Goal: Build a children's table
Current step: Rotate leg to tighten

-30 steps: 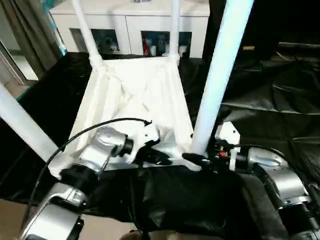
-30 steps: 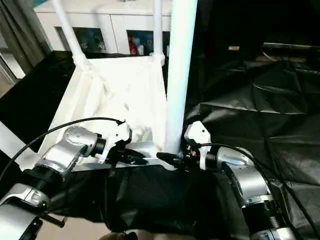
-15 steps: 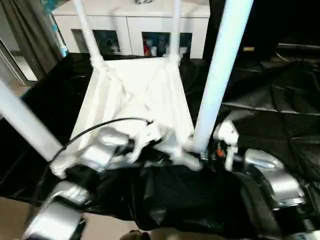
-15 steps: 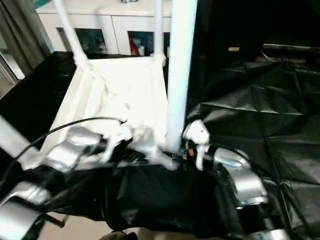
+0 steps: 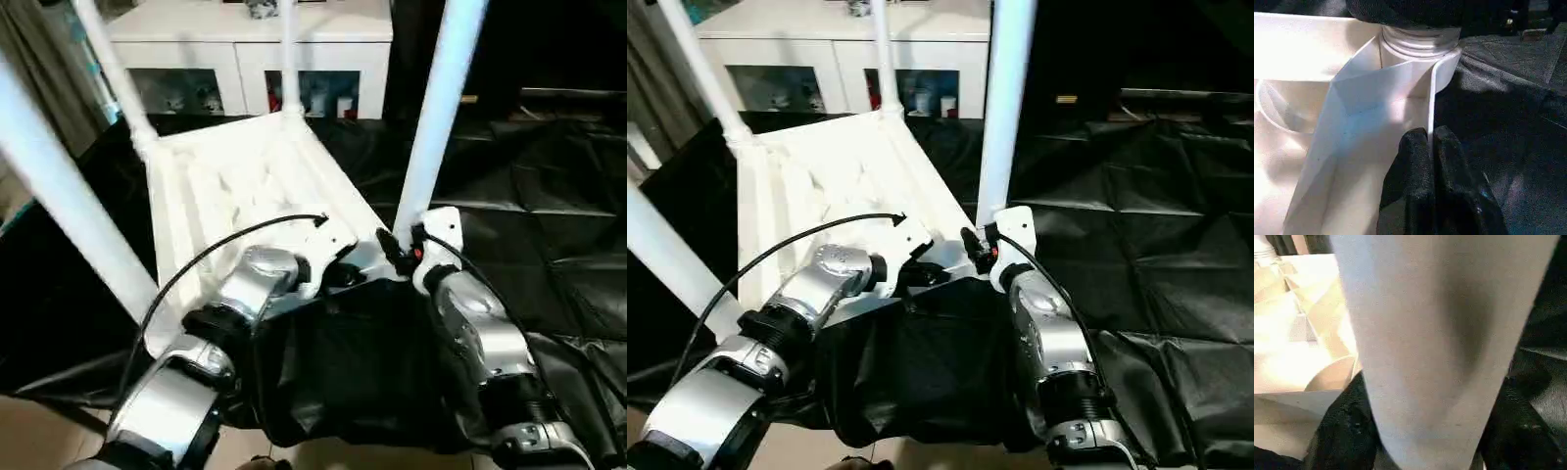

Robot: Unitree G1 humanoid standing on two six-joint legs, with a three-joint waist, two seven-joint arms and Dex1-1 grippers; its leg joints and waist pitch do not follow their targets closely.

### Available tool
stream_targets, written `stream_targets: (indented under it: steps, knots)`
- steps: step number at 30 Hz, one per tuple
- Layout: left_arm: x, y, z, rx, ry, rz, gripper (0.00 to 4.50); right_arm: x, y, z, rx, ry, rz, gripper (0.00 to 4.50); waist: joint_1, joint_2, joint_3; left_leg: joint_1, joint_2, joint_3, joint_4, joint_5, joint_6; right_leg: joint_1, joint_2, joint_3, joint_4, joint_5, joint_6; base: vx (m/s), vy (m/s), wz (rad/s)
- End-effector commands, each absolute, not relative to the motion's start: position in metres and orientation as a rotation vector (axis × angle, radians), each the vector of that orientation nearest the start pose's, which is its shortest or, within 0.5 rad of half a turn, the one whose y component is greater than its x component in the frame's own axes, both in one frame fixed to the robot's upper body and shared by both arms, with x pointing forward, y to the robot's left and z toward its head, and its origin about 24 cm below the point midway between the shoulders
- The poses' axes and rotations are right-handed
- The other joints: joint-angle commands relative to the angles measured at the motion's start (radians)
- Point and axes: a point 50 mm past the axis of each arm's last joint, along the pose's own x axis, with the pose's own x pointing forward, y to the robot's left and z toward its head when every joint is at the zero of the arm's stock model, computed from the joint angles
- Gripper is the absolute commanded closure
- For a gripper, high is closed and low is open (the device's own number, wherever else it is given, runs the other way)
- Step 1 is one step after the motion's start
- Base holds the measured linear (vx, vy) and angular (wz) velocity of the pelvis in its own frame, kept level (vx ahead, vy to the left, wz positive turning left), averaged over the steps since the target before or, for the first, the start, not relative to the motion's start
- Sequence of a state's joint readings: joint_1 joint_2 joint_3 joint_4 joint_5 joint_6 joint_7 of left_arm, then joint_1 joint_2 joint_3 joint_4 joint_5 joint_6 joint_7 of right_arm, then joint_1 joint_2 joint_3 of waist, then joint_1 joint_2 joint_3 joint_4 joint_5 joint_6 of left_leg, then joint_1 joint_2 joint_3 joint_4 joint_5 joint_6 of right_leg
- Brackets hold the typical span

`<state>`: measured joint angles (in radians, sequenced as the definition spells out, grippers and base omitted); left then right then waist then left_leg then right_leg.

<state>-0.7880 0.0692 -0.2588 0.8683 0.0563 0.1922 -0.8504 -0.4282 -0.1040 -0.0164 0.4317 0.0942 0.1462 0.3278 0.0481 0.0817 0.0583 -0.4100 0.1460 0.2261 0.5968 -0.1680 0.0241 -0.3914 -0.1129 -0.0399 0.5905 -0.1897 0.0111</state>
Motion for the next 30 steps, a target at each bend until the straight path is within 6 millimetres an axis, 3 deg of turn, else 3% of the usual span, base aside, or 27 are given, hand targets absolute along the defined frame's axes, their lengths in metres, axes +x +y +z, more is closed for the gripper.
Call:
stream_targets:
  steps: [1,2,3,7,12,17,19,21,24,27,30]
  knots:
    - [0.345,0.04,0.063,0.253,0.361,-1.154,4.5,0.316,-0.1,0.036,0.079,0.227,0.575,1.6,-0.005,-0.017,-0.058,0.047,0.078,-0.064,-0.1,-0.478,-0.049,0.007,-0.055,0.028,-0.091,-0.384,-0.157,0.0,0.0,0.0]
    - [0.343,0.044,0.063,0.259,0.359,-1.183,4.5,0.315,-0.102,0.039,0.059,0.214,0.619,1.6,-0.008,-0.016,-0.058,0.044,0.079,-0.065,-0.101,-0.468,-0.044,0.009,-0.056,0.028,-0.09,-0.375,-0.162,0.0,0.0,0.0]
    - [0.342,0.046,0.063,0.26,0.36,-1.197,4.5,0.315,-0.103,0.04,0.048,0.209,0.638,1.27,-0.008,-0.018,-0.059,0.042,0.08,-0.064,-0.102,-0.456,-0.039,0.011,-0.055,0.027,-0.089,-0.36,-0.165,0.0,0.0,0.0]
    - [0.335,0.062,0.061,0.283,0.373,-1.32,4.5,0.306,-0.12,0.048,-0.012,0.195,0.822,1.27,-0.007,-0.022,-0.064,0.038,0.08,-0.057,-0.096,-0.389,-0.004,0.019,-0.055,0.03,-0.082,-0.275,-0.196,0.0,0.0,0.0]
    - [0.327,0.08,0.059,0.312,0.401,-1.427,4.5,0.295,-0.141,0.055,-0.049,0.204,0.979,1.27,0.01,-0.019,-0.073,0.032,0.086,-0.05,-0.08,-0.243,0.072,0.031,-0.054,0.025,-0.059,-0.115,-0.256,0.0,0.0,0.0]
    - [0.321,0.095,0.06,0.312,0.42,-1.5,4.5,0.289,-0.159,0.061,-0.096,0.211,1.064,1.27,0.028,-0.015,-0.082,0.032,0.088,-0.045,-0.067,-0.141,0.121,0.026,-0.05,0.02,-0.038,0.025,-0.294,0.0,0.0,0.0]
    - [0.32,0.098,0.06,0.312,0.422,-1.511,4.5,0.287,-0.162,0.062,-0.098,0.215,1.084,1.27,0.035,-0.014,-0.079,0.033,0.088,-0.043,-0.067,-0.161,0.121,0.022,-0.05,0.02,-0.042,-0.007,-0.294,0.0,0.0,0.0]
    - [0.32,0.102,0.06,0.314,0.423,-1.512,4.5,0.285,-0.164,0.064,-0.104,0.218,1.11,1.27,0.041,-0.016,-0.075,0.034,0.089,-0.044,-0.073,-0.218,0.094,0.021,-0.053,0.022,-0.049,-0.091,-0.283,0.0,0.0,0.0]
    - [0.319,0.107,0.061,0.316,0.427,-1.523,4.5,0.28,-0.167,0.065,-0.103,0.231,1.153,1.61,0.039,-0.016,-0.071,0.037,0.091,-0.047,-0.081,-0.277,0.054,0.02,-0.053,0.024,-0.056,-0.176,-0.264,0.0,0.0,0.0]
    - [0.319,0.107,0.061,0.315,0.427,-1.525,4.5,0.28,-0.167,0.065,-0.092,0.23,1.162,1.8,0.038,-0.017,-0.07,0.039,0.09,-0.047,-0.084,-0.299,0.03,0.017,-0.054,0.026,-0.06,-0.198,-0.256,0.0,0.0,0.0]
    - [0.318,0.107,0.061,0.312,0.427,-1.531,4.5,0.279,-0.165,0.065,-0.081,0.229,1.176,2.02,0.039,-0.022,-0.071,0.037,0.091,-0.048,-0.082,-0.282,0.033,0.018,-0.056,0.027,-0.057,-0.176,-0.259,0.0,0.0,0.0]
